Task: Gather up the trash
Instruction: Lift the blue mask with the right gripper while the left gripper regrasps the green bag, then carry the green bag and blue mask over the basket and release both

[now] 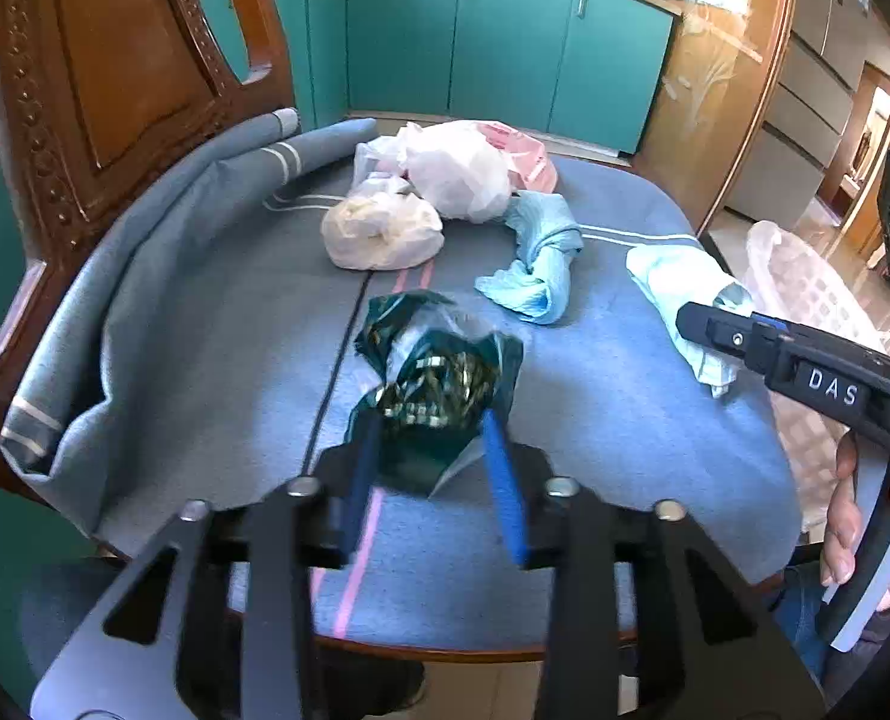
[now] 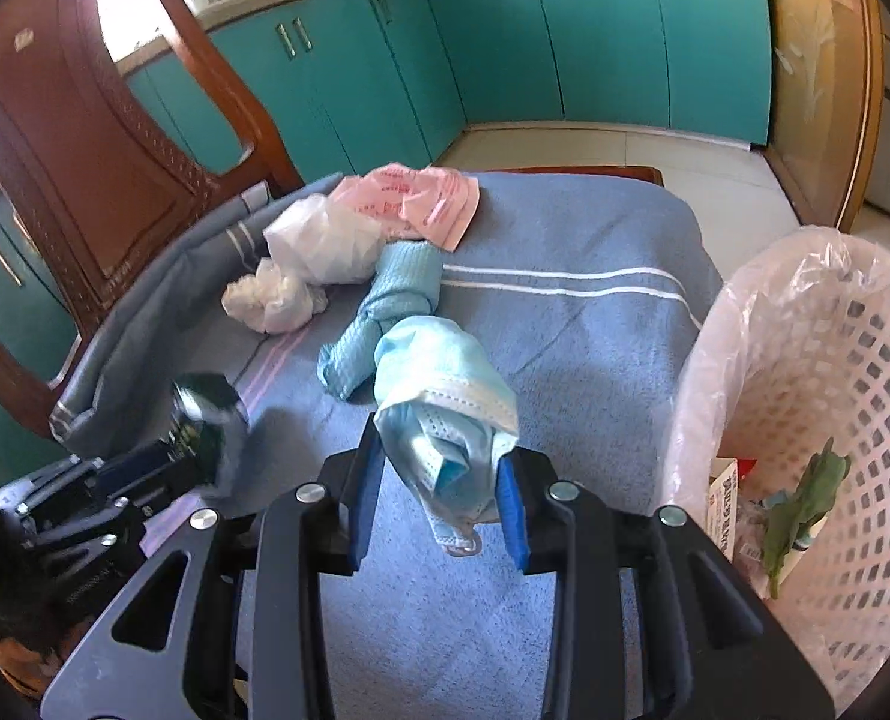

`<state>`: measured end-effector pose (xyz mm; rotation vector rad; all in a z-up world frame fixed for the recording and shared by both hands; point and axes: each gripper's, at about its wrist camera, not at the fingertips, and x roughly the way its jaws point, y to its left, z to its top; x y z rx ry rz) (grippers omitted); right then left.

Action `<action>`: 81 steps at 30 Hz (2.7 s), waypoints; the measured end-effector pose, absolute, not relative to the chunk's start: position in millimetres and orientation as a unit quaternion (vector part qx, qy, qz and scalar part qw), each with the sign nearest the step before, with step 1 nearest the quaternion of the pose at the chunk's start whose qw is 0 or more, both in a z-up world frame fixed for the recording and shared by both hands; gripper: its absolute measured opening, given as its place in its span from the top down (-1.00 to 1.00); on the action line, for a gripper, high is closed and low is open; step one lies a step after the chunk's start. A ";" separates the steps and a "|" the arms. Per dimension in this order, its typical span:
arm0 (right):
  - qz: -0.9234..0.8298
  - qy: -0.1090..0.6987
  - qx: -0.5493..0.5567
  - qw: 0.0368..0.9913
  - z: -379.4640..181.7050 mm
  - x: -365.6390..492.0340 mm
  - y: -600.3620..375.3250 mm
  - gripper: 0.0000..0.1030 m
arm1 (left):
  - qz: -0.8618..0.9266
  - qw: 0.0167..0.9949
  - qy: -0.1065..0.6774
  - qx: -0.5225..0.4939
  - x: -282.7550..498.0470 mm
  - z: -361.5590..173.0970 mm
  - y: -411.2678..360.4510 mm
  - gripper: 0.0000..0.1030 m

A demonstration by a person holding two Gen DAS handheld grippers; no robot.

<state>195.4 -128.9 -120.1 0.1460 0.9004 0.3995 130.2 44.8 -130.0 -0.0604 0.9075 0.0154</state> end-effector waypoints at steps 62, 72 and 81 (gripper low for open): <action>0.223 0.370 0.042 0.901 -93.2 185.5 -117.4 0.33 | 0.076 0.926 0.369 -0.004 136.4 -107.6 45.3 0.02; 0.111 0.276 0.061 0.953 -48.8 162.4 -208.1 0.33 | 0.000 0.936 0.351 0.009 142.5 -83.4 -11.8 0.01; -0.019 0.323 0.167 0.932 -84.1 141.4 -342.2 0.33 | -0.124 0.926 0.355 0.022 164.1 -82.4 -104.0 0.01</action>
